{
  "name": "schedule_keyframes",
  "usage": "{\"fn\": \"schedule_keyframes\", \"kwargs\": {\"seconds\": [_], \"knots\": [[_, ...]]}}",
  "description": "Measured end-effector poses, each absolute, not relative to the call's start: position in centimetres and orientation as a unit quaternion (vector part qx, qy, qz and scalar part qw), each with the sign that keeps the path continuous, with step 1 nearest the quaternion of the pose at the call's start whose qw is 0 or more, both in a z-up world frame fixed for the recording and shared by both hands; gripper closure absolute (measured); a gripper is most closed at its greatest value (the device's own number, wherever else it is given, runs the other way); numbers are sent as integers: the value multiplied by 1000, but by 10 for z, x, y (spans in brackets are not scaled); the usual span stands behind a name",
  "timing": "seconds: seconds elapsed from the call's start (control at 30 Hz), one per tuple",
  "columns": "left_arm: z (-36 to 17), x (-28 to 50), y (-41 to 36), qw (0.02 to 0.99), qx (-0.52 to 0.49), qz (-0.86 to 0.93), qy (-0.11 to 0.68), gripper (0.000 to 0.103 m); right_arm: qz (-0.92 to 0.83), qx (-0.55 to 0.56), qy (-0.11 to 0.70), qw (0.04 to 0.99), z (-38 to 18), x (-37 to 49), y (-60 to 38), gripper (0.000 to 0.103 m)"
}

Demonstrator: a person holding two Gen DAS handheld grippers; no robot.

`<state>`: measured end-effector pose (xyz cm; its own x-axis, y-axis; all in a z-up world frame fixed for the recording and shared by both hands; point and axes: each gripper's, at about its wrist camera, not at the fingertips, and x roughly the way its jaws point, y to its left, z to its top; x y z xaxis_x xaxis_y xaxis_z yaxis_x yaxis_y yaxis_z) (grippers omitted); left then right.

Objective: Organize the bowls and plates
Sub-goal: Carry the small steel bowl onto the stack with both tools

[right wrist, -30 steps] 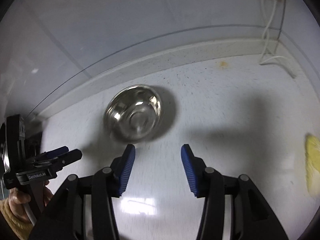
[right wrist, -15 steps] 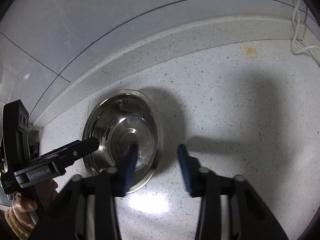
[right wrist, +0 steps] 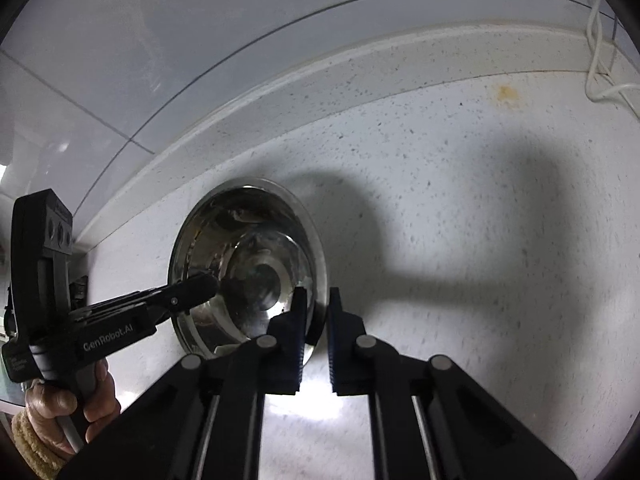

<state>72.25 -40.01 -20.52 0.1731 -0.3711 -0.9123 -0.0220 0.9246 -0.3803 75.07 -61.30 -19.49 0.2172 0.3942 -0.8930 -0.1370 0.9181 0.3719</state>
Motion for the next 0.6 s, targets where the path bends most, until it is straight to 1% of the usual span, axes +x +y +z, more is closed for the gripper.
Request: {"fn": "schedule_keyframes", "kwargs": {"seconds": [0.17,0.3,0.6], "knots": [[-166,694,-402,754,-151,-128,626,96,181,98,584,785,-154,716,-611,95],[-131,659,-387,758,-159,-134,618,96,195,90,563,798,-113,677,-605,95],[-41,538,-361,775,-177,-179,580,97,219,70,506,831,-20,544,-595,95]]}}
